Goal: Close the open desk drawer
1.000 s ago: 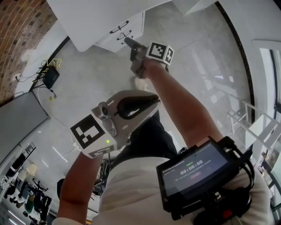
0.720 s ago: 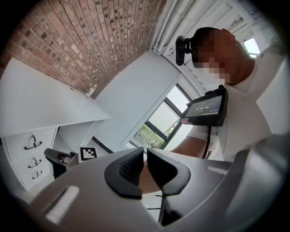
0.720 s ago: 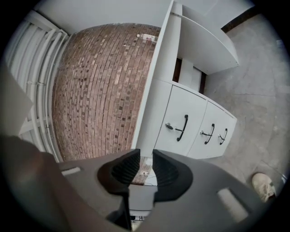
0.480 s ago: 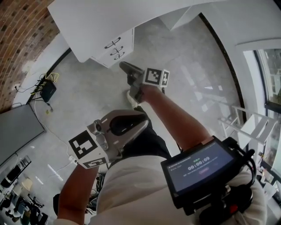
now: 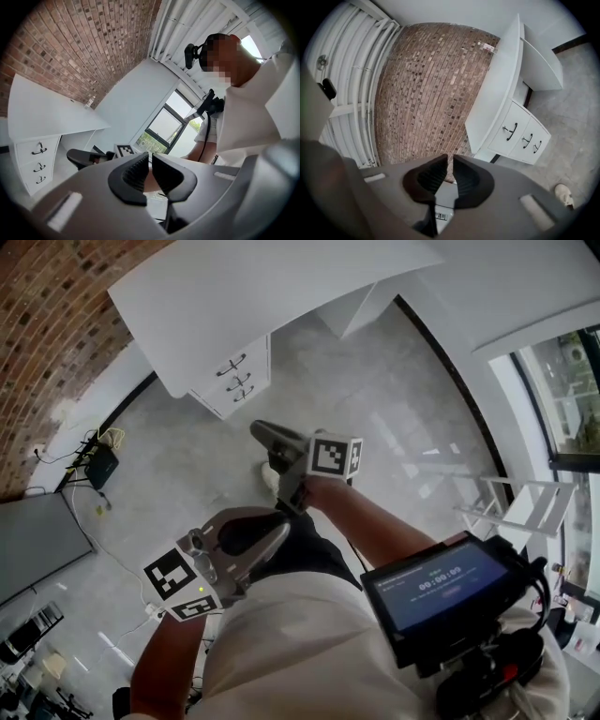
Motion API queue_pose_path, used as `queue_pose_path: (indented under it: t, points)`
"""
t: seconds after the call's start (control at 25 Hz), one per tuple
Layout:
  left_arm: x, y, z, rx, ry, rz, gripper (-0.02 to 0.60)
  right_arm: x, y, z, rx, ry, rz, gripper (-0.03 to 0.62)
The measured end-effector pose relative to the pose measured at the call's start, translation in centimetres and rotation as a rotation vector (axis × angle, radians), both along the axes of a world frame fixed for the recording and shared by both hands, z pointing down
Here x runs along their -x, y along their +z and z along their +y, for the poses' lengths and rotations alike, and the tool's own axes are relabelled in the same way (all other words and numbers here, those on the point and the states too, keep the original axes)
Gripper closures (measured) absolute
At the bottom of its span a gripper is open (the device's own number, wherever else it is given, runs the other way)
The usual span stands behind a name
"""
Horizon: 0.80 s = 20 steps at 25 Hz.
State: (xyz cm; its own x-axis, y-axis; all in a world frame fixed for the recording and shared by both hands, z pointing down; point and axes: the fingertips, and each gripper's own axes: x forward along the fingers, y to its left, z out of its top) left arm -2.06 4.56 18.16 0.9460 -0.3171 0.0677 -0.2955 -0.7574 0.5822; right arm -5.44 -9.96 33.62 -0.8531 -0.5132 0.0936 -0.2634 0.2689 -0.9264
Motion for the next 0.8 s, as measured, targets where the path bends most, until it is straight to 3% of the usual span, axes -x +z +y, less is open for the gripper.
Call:
queue_pose_path:
  t: [0.44,0.8]
  points:
    - [3.8,-1.8,4.4,-0.034,-0.065,-0.035,0.555,0.2,-11.0,7.9,-0.251,-0.062,0.056,0.574]
    - [5.4,-1.6,5.4,-0.025,-0.098,-0.037,0.555,1.1,-14.8,10.3,-0.373,-0.095,0.111,0.585]
